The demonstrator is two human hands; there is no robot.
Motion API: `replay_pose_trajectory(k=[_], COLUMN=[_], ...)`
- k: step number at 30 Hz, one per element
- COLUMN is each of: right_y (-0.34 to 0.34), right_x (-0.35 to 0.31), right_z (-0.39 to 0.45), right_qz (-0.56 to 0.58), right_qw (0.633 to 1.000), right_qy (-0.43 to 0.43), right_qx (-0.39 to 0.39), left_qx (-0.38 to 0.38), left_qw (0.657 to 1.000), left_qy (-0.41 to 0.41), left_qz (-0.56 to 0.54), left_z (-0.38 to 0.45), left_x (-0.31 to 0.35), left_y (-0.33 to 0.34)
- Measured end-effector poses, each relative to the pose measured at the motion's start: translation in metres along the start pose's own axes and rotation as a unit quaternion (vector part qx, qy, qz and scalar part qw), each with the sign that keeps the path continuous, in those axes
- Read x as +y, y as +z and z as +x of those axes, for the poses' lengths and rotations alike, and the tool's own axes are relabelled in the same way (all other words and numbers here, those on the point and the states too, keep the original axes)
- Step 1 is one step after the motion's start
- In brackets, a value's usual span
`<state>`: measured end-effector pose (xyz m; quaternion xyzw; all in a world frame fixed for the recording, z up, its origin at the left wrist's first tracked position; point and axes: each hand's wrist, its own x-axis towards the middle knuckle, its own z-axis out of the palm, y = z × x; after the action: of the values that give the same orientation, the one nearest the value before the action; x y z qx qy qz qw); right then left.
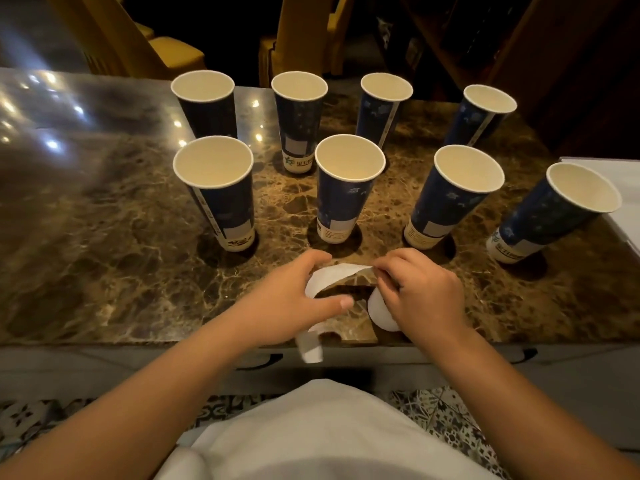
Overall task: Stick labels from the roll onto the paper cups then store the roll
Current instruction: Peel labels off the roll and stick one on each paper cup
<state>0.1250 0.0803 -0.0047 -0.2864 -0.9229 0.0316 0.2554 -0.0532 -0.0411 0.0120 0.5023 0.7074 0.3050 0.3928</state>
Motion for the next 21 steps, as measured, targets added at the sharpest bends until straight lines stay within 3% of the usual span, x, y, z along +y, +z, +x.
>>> replay_pose_trajectory(k=[3,6,21], right_y=[0.002,0.004,0.001], right_x=[0.004,0.006,0.022], right_z=[-0.003,-0.005,-0.022], right_qz=[0.010,0.015,0.119], right_qw=[0.999,0.997,0.992], right_qy=[-0.024,-0.047,-0.036], right_qx=[0.037,0.057,0.011], left_qx=[-0.025,-0.048,-0.119], left_qw=[0.994,0.962,0.867], left_qy=[-0.059,-0.147,-0.210], left_qz=[-0.089,-0.226,-0.435], left_z=[0.011,0.022,0.043], left_x=[0.008,0.017,0.008], left_y=[0.002,0.005,0.025])
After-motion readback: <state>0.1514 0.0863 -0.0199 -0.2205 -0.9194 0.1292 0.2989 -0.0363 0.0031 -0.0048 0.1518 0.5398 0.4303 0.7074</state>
